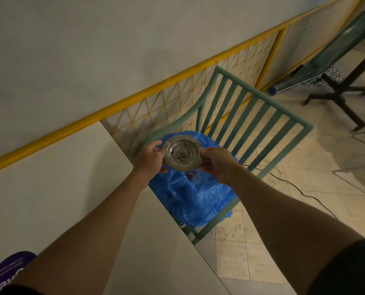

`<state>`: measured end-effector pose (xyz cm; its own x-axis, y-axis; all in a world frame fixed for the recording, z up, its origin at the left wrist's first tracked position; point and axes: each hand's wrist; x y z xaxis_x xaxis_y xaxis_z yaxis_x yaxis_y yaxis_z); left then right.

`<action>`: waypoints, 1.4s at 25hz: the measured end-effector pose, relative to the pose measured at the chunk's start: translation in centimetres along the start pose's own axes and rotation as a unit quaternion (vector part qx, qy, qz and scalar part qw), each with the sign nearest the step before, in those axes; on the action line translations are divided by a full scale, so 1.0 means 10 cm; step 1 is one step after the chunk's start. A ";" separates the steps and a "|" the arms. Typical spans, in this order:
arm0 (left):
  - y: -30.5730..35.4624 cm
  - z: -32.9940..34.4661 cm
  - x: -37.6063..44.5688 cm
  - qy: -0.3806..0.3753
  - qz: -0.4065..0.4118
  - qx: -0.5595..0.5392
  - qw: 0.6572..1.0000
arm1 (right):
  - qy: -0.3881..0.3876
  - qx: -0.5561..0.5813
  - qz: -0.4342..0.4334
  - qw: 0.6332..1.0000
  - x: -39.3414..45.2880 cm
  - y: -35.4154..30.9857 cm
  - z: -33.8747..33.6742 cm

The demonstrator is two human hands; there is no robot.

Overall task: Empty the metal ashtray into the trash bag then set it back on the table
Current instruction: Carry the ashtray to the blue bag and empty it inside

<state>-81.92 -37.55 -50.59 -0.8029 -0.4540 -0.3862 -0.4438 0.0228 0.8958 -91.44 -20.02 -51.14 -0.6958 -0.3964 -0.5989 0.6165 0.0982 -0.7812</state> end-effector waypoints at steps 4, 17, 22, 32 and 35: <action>-0.31 0.07 0.19 0.027 0.028 0.151 0.988 | 0.026 0.013 0.007 1.000 0.17 0.09 -0.25; -1.28 0.12 0.68 0.040 0.142 0.465 0.873 | 0.074 0.032 0.000 0.997 0.92 0.39 -0.64; -1.36 0.13 0.72 0.071 0.166 0.476 0.861 | 0.086 0.016 -0.011 0.996 1.14 0.47 -0.69; -1.34 0.15 0.68 0.081 0.160 0.468 0.865 | 0.194 -0.151 -0.111 0.963 1.22 0.35 -0.74; -1.35 0.14 0.68 0.085 0.164 0.470 0.863 | 0.215 -0.222 -0.159 0.938 1.23 0.34 -0.72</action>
<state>-81.94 -39.70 -65.64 -0.9121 -0.4082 -0.0376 -0.3950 0.8509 0.3463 -100.54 -17.95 -62.41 -0.9616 -0.0754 -0.2638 0.2041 0.4460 -0.8714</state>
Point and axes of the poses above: each hand's wrist, its own x-axis towards the middle knuckle, its own z-axis out of the palm, y = z × x, and after that the axes turned 5 degrees about -y, right-handed
